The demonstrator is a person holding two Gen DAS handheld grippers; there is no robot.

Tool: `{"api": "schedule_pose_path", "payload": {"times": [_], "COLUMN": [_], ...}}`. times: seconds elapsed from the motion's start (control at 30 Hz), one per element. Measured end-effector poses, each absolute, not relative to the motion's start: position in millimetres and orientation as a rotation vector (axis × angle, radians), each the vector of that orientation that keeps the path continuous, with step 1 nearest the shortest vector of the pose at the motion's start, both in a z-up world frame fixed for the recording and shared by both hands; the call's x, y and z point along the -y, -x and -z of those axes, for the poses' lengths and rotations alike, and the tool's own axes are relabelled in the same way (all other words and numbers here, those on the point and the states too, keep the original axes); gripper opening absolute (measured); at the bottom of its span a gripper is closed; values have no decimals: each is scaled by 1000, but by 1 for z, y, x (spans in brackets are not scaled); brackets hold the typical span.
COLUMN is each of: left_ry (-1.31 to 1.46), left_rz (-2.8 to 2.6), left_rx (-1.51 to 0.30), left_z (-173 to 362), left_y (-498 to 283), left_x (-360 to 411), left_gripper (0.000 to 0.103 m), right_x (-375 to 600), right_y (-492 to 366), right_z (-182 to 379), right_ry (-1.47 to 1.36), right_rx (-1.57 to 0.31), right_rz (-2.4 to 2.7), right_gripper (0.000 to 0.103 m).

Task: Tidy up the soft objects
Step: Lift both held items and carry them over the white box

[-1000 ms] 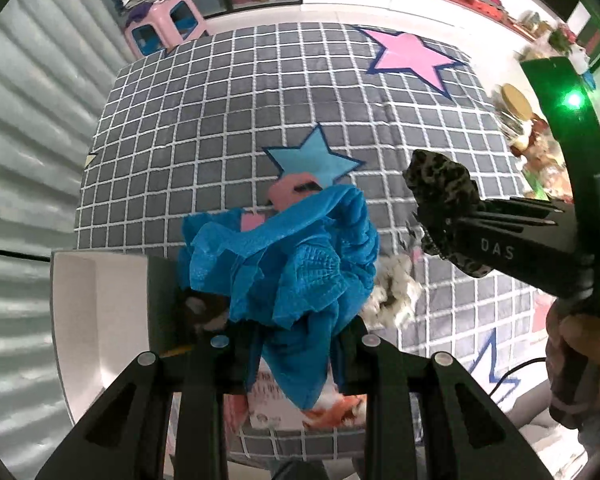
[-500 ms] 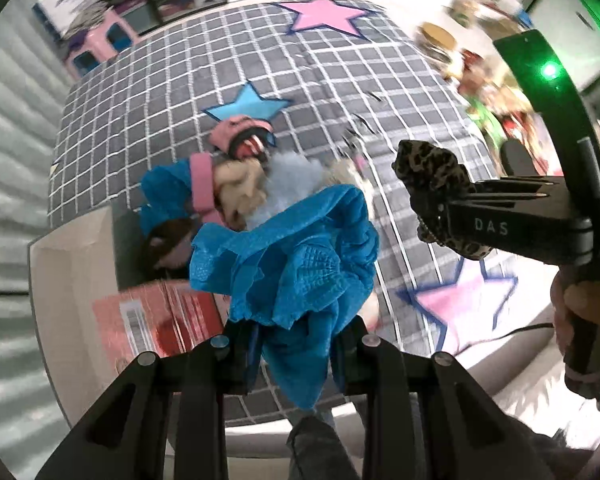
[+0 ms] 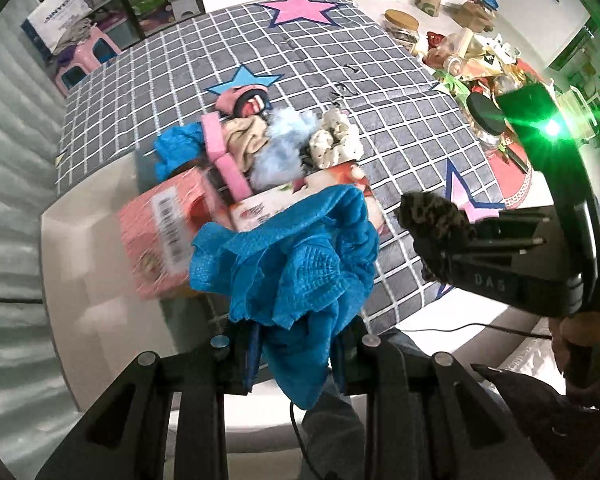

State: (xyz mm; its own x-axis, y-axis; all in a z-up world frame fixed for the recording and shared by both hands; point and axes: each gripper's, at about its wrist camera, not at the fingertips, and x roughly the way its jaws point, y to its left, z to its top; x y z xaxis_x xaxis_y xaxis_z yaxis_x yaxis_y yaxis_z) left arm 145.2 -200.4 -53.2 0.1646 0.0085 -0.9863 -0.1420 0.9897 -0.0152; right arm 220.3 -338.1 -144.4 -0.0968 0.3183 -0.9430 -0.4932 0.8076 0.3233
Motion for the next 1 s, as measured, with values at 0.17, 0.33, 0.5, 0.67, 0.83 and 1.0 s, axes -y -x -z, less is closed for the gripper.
{"api": "schedule_pose_path", "payload": {"times": [0.17,0.33,0.5,0.67,0.83,1.0], "left_ry": [135,174,236,346,449,532], "left_rz": [-143,-208,-306,-423,-526,-597], "left_rx": [-1374,-1351,-1331,-1308,-1290,-1271], "left_z": [47,41,37,38,44,51], "left_y": [-119,-92,-63,-32,-7,11], "left_x": [186,163,131,93,62,40], "left_gripper": [31,31,31,30,30,30], "right_x": [324,302,271,238,206,177], "right_y": [-187,-160,-141,-123,-108,-98], "right_z": [143,136,127,114,99,84], "right_ry": [183,224,281,365,437,477], "right_rx": [-1523,-1506,-1480,-1444,-1407,-1387], "right_rz": [-717,-768,-845,-934,-1008,-1075], "right_gripper": [24,24,24,24,24,24]}}
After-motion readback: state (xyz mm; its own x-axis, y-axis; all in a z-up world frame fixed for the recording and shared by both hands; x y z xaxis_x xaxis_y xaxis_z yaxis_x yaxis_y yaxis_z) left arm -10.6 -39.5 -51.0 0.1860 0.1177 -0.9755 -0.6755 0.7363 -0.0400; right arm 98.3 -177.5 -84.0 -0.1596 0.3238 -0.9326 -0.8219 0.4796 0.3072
